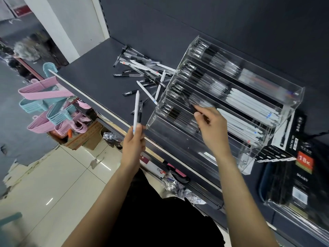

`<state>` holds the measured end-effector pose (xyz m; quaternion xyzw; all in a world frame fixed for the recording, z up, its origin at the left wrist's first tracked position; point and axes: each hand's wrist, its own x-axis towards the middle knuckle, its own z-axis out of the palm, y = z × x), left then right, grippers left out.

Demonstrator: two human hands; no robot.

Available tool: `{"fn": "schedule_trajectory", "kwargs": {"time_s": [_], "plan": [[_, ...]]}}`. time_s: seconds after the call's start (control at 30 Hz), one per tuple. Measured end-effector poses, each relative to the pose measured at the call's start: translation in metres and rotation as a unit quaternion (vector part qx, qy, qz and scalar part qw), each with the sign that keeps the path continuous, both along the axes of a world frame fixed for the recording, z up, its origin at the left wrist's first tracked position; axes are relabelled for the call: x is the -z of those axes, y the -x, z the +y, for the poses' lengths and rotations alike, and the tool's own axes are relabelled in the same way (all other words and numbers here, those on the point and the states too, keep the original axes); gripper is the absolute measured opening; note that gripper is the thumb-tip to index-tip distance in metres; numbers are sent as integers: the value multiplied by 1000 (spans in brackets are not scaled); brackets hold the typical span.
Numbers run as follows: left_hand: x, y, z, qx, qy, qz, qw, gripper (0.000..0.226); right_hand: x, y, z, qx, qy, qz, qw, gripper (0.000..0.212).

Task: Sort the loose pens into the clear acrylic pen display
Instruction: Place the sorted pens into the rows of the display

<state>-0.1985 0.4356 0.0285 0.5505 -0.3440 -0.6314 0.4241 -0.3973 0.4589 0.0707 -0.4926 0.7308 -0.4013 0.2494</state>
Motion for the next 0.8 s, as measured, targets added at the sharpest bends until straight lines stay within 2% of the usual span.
{"fn": "schedule_trajectory", "kwargs": {"time_s": [0.07,0.17,0.27,0.4,0.6,0.67,0.8], "plan": [[2,-3,-3,-6,-21,21,1000,27,8,3,-9,-25,-6,103,994,28],[3,-3,-4,-5,-44,64,997,27,21,-6,-28,-58,-23,167,984,19],[3,-1,-2,7,-28,66,997,27,35,-16,-41,-85,-56,186,977,15],[4,-2,-2,20,-2,48,999,29,42,-21,-45,-90,-69,199,973,19],[1,-1,-5,28,-9,51,998,23,39,-25,-39,-92,-84,231,965,23],[-2,1,-4,33,-12,54,998,21,35,-29,-35,-77,-61,207,973,22],[-4,10,-1,58,3,44,997,23,21,-50,-29,-90,-28,29,995,17]]}}
